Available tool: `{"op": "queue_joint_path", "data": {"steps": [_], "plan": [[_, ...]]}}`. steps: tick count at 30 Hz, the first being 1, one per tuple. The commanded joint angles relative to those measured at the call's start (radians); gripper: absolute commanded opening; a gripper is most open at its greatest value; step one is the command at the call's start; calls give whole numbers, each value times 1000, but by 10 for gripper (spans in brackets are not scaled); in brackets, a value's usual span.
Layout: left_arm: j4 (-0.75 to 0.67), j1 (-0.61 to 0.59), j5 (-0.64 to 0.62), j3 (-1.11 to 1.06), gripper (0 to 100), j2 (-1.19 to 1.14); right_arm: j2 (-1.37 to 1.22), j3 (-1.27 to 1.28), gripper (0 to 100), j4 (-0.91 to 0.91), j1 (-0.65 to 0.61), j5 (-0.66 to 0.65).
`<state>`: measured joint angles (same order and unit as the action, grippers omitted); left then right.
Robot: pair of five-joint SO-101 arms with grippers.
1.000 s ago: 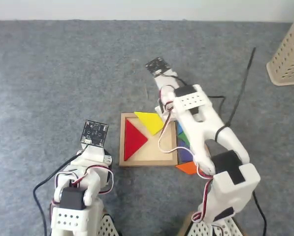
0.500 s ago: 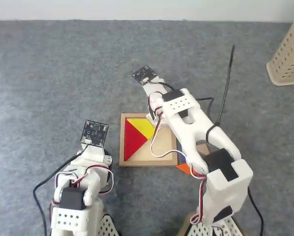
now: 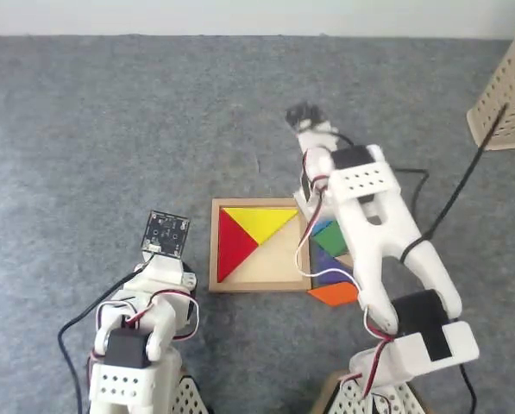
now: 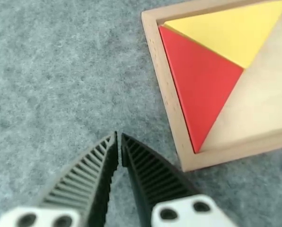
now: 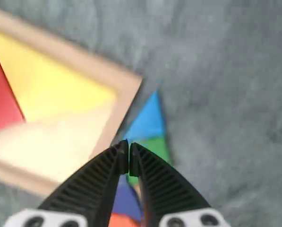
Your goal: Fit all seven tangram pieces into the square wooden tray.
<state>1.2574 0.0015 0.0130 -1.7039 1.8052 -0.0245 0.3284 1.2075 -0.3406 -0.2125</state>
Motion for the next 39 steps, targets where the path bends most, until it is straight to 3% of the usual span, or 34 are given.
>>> {"op": "queue_joint_path", "data": {"steps": [1, 8, 14, 21, 31, 35, 39], "plan": [[6, -6, -6, 19, 12, 21, 56, 69, 9, 22, 10, -18], [6, -6, -6, 19, 12, 21, 271, 247, 9, 42, 65, -173], [6, -6, -6, 19, 12, 21, 604, 419, 75, 237, 30, -537], [6, -6, -6, 19, 12, 21, 711, 667, 139, 199, 28, -755], [6, -6, -6, 19, 12, 21, 487, 721, 141, -24, -21, -778], [6, -6, -6, 19, 12, 21, 340, 717, 141, -137, -88, -704], [6, -6, -6, 19, 12, 21, 239, 620, 130, -151, -54, -611]]}}
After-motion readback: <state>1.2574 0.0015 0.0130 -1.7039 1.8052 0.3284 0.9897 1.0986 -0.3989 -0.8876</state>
